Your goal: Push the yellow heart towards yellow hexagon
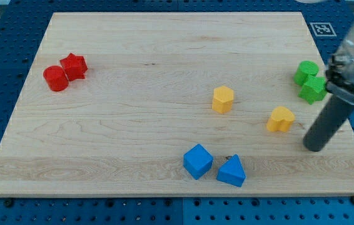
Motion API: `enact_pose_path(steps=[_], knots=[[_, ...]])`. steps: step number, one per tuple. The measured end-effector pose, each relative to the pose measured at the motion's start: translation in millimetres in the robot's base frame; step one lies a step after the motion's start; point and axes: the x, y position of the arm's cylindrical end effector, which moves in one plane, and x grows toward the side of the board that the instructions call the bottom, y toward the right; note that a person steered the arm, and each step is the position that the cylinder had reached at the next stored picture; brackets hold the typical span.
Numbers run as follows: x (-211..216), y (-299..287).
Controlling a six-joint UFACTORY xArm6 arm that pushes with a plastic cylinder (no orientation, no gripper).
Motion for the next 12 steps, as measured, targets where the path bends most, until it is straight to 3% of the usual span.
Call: enact_pose_path(steps=[2, 9, 12], knots=[[-35.1, -33.5], [-16.5, -82.3], [-9.0, -50.4]])
